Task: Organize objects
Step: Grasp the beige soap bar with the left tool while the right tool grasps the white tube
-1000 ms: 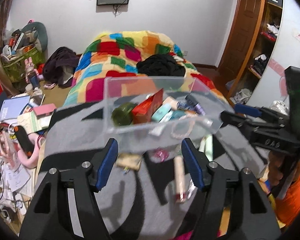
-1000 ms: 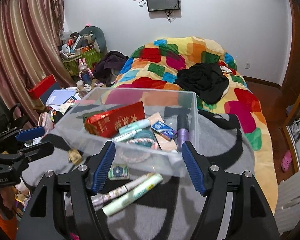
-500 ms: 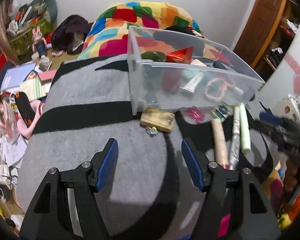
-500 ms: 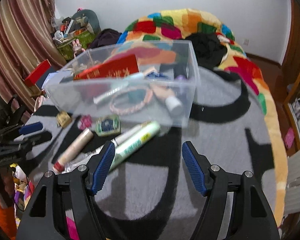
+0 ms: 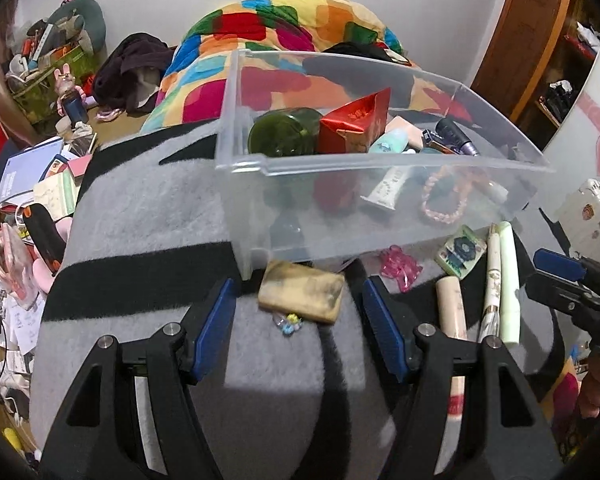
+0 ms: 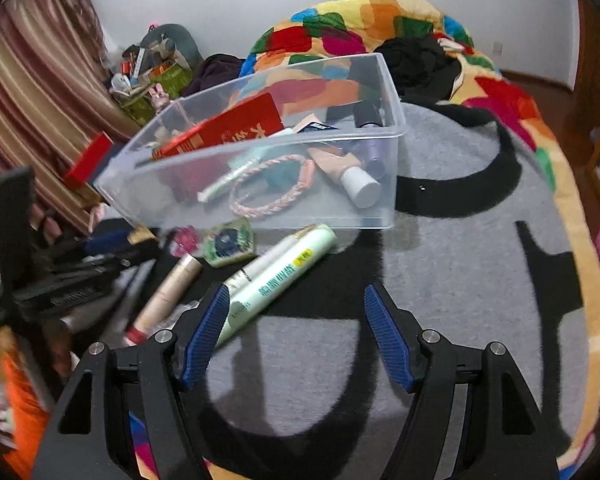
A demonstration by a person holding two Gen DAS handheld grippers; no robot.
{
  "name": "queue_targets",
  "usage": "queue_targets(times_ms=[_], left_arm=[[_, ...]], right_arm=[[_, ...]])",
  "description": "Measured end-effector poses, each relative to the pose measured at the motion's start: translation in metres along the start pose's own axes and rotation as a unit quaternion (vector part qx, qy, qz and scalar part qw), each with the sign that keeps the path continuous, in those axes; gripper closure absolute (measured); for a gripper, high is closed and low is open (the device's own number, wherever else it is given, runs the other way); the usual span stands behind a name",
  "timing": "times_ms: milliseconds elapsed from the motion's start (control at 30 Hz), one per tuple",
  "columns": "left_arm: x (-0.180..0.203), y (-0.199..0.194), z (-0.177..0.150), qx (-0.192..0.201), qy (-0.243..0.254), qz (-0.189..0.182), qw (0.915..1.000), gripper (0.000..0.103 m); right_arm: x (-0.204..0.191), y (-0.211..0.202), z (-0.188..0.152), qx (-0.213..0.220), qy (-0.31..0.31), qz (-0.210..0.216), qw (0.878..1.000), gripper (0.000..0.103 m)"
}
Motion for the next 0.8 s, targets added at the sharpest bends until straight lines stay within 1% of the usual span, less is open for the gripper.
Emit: queue_targets(times_ms=[67,100,133,167,200,233,300,367,433,500,567,633,733,800], left_arm=[[0.002,0.0,-0.001,0.007,0.002,0.002,1.0,0.038],[0.004,0.0,-0.002,0.009,0.004,0.003,0.9999,0.04],[0.005,0.0,-0.003,0.016,0.006,0.008,0.9998,0.045],[0.006,-0.001,-0.006,0.016,0.011,0.006,0.9998,0.051],[0.006,-0.001,-0.007,0.015,0.016,0.004,0.9998,0.06],[0.007,-0.003,-0.009,0.017,0.02,0.004,0.9997,0.063],[0.006,-0.007,-0.012,0.017,0.021,-0.004,0.9996,0.063],[0.002,-0.013,-0.016,0.019,0.02,-0.01,0.9996,0.063],[-0.002,-0.02,-0.019,0.023,0.019,-0.013,0.9995,0.063],[-0.005,-0.028,-0.023,0.027,0.017,-0.019,0.9993,0.063],[-0.007,-0.036,-0.027,0.03,0.015,-0.024,0.9991,0.063],[-0.007,-0.043,-0.031,0.034,0.015,-0.031,0.9989,0.063],[-0.004,-0.05,-0.038,0.036,0.019,-0.031,0.9987,0.063],[-0.002,-0.053,-0.043,0.035,0.023,-0.033,0.9986,0.063]], right_arm=[[-0.005,0.005,0.0,-0.005,-0.008,-0.006,1.0,0.036],[-0.008,0.007,-0.001,-0.004,-0.014,-0.011,1.0,0.035],[-0.01,0.007,-0.001,0.0,-0.019,-0.017,1.0,0.035],[-0.011,0.006,-0.001,0.0,-0.023,-0.02,1.0,0.035],[-0.011,0.005,-0.001,0.0,-0.025,-0.02,0.999,0.036],[-0.009,0.004,-0.002,-0.001,-0.024,-0.018,1.0,0.036],[-0.004,0.001,-0.004,-0.002,-0.022,-0.019,1.0,0.037],[0.001,-0.003,-0.008,-0.004,-0.025,-0.032,0.999,0.041],[0.01,-0.004,-0.014,-0.018,-0.027,-0.05,0.998,0.049],[0.017,-0.009,-0.019,-0.017,-0.02,-0.049,0.998,0.056],[0.021,-0.014,-0.016,-0.013,-0.007,-0.043,0.999,0.055],[0.02,-0.018,-0.011,0.001,-0.001,-0.037,0.999,0.053],[0.007,-0.015,0.002,0.011,-0.008,-0.028,1.0,0.053],[-0.004,-0.007,0.008,0.01,-0.018,-0.022,1.0,0.052]])
Point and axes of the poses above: each gripper's, at about its wrist camera, not at the fingertips, and y roughly the way its jaws point, x to its right, z to its top, the point moved 1 cm from there along y, roughly the way its jaws point, and after that the axes turned 15 degrees about -y, right-handed, at the moved point
